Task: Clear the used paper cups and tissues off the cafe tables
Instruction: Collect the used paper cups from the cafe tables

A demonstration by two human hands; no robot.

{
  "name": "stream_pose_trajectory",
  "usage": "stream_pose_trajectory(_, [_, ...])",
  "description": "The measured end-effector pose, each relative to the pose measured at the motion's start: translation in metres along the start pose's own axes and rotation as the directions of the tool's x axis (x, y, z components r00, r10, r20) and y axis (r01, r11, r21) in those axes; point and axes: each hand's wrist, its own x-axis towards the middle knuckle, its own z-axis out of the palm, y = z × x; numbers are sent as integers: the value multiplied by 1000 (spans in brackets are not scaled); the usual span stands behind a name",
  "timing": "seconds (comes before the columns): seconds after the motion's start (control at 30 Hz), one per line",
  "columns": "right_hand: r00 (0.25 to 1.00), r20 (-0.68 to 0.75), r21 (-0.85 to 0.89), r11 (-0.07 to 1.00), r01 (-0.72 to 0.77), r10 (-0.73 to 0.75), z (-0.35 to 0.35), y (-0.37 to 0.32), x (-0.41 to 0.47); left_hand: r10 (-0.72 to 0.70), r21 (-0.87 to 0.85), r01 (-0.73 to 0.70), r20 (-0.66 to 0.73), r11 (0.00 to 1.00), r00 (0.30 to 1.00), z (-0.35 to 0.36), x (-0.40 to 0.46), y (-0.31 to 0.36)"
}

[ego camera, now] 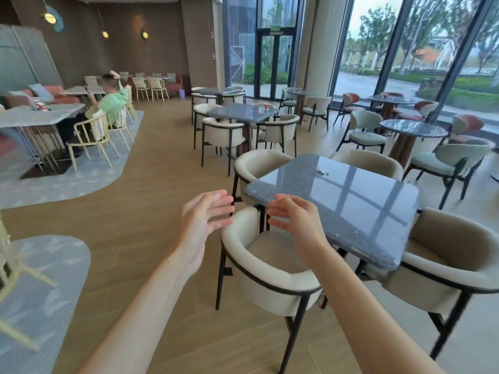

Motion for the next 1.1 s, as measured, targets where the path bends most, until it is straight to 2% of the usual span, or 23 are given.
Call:
stream_pose_trajectory(0.27, [997, -70, 24, 999, -28, 30, 97, -12, 150, -21, -6, 21, 87, 1000, 996, -30, 189, 18])
stream_pose_trajectory(0.63, [988, -147, 55, 997, -48, 55, 177, 39, 369, -65, 38, 61, 112, 997, 992, -47, 425, -31])
stream_pose_trajectory(0.73, [988, -142, 88, 995, -56, 68, 206, 46, 446, -80, 77, 72, 105, 994, 991, -53, 506, -29])
stream_pose_trajectory(0.9, [992, -117, 68, 997, -41, 49, 261, 46, 563, 7, 99, -16, 93, 995, 996, -74, 633, -7])
stream_pose_trajectory(1.1, [992, -105, 87, 994, -66, 75, 325, 59, 673, -25, 88, 18, 75, 996, 997, -101, 759, -16])
